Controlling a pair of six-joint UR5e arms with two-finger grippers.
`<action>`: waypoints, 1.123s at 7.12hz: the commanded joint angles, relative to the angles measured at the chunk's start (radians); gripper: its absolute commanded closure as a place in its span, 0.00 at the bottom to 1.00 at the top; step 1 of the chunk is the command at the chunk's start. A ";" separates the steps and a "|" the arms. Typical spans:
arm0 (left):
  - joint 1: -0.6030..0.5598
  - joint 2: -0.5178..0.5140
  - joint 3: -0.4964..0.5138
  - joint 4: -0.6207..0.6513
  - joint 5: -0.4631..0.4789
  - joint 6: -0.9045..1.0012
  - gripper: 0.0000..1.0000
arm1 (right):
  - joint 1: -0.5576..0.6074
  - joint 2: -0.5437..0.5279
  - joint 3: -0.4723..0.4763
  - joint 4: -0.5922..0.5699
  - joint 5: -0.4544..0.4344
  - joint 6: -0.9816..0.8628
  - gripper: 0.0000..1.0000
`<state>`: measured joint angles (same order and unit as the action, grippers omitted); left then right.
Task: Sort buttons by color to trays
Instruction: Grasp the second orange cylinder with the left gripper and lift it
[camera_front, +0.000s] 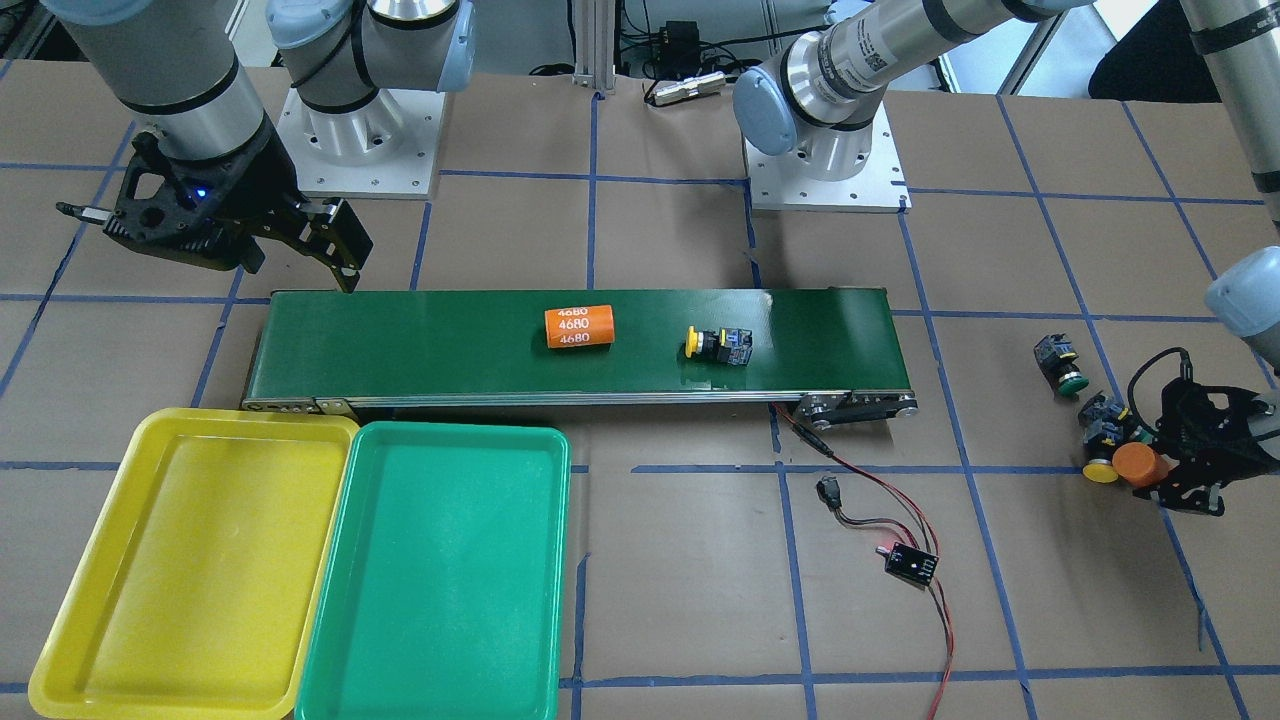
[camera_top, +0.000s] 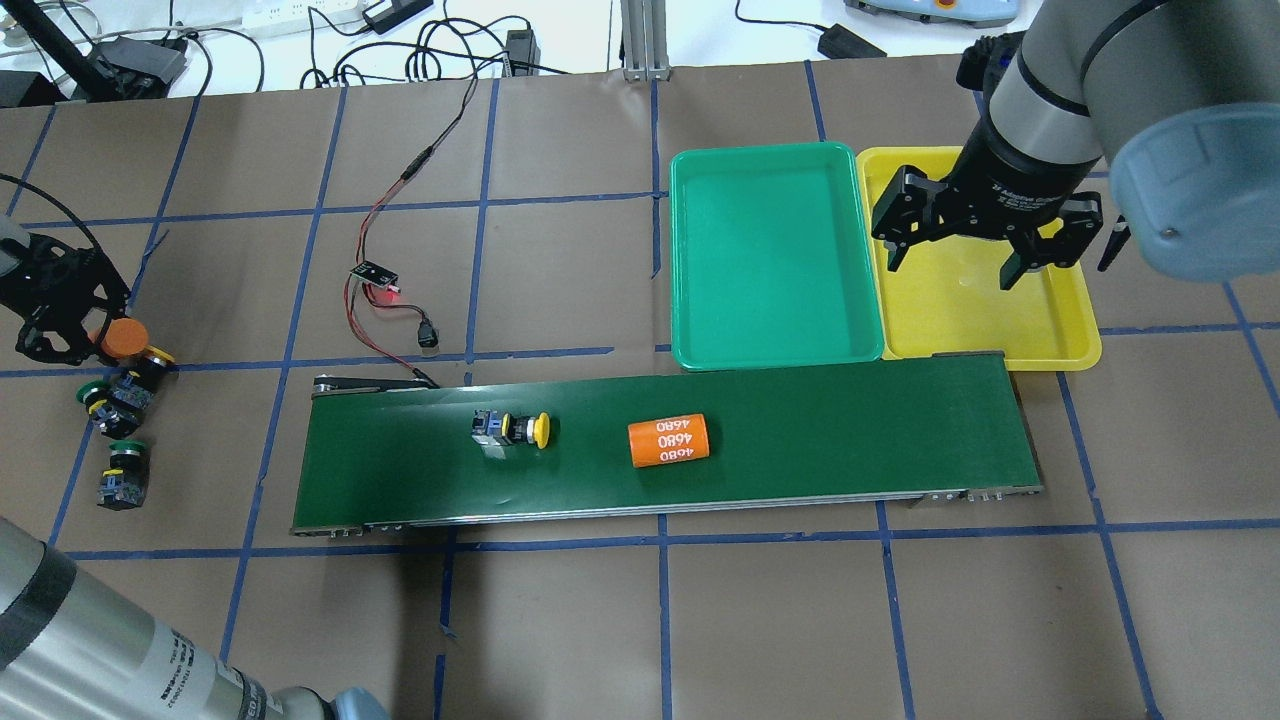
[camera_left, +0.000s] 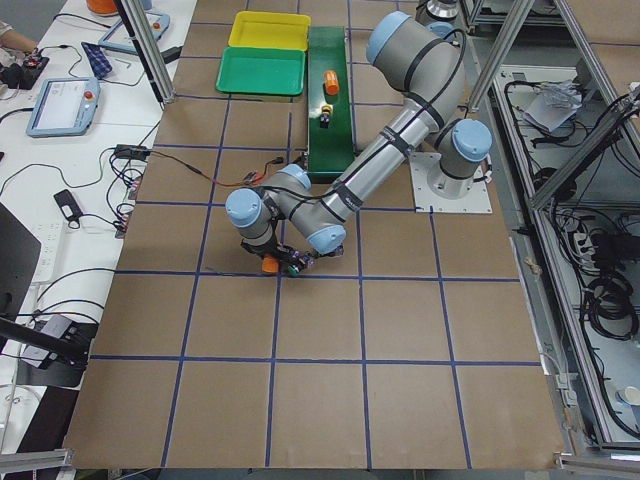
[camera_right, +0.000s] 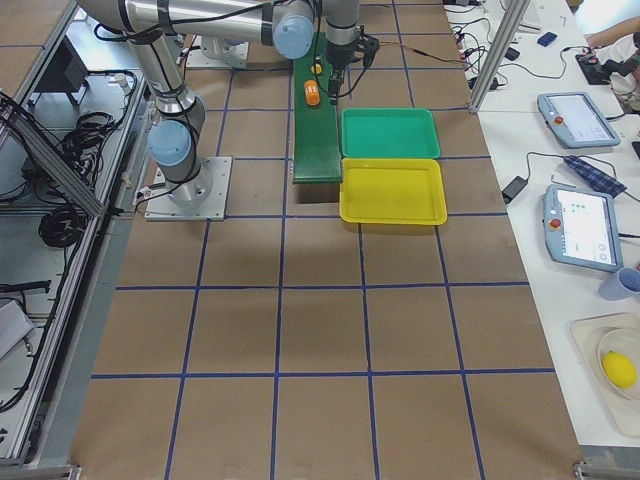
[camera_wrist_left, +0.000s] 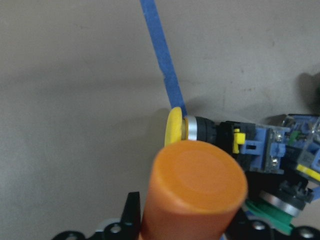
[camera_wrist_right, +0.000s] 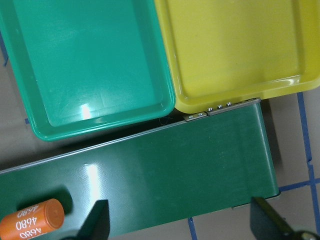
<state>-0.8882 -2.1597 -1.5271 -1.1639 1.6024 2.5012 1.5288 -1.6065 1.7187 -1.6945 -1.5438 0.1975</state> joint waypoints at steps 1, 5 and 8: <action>-0.036 0.065 -0.004 -0.139 0.002 -0.156 1.00 | -0.027 0.019 -0.001 -0.057 -0.004 0.013 0.00; -0.250 0.326 -0.245 -0.175 0.065 -0.532 1.00 | -0.047 -0.080 0.018 -0.028 -0.025 0.372 0.00; -0.527 0.478 -0.417 -0.163 0.065 -0.978 1.00 | -0.047 -0.200 0.132 -0.031 -0.030 0.512 0.00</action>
<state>-1.2918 -1.7344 -1.8765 -1.3365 1.6676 1.7210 1.4816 -1.7488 1.8029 -1.7243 -1.5723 0.6366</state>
